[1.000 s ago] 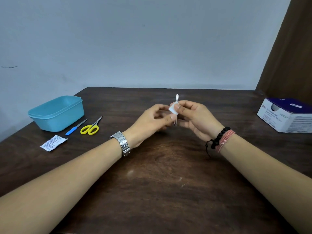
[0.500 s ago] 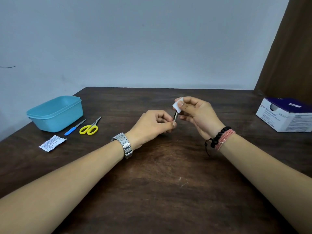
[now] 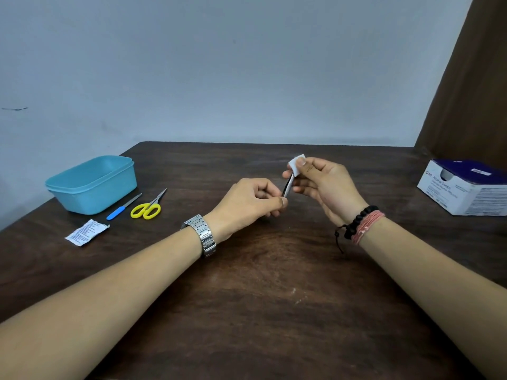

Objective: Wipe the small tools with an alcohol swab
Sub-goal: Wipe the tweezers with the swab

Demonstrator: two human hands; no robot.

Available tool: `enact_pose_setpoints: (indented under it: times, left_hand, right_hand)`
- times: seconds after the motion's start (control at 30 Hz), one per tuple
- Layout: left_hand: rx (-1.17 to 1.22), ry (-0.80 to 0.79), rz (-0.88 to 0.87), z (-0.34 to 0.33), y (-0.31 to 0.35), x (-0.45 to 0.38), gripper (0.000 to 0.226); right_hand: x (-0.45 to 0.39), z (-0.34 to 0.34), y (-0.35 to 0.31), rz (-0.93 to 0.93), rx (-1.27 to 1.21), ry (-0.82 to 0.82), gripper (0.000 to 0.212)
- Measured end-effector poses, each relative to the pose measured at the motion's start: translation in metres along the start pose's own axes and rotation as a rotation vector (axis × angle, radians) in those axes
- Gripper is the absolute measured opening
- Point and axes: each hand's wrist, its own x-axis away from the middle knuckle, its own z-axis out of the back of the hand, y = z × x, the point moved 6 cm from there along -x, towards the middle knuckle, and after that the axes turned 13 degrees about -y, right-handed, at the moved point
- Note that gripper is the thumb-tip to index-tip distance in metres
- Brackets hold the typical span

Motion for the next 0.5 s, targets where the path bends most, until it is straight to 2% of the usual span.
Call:
enact_pose_setpoints:
  times: [0.13, 0.23, 0.37, 0.5]
  left_hand:
    - [0.085, 0.001, 0.002, 0.001, 0.0, 0.0, 0.008]
    - [0.106, -0.012, 0.0, 0.001, 0.0, 0.001, 0.009]
    - [0.093, -0.03, 0.003, -0.004, 0.002, 0.001, 0.007]
    - [0.099, -0.001, 0.025, 0.001, -0.001, 0.001, 0.007]
  right_hand:
    - [-0.001, 0.013, -0.001, 0.028, -0.08, 0.144, 0.015]
    - [-0.003, 0.024, 0.002, 0.018, -0.04, 0.218, 0.014]
    - [-0.004, 0.018, 0.007, -0.025, -0.069, 0.152, 0.012]
    - [-0.004, 0.002, 0.004, -0.06, -0.105, 0.025, 0.026]
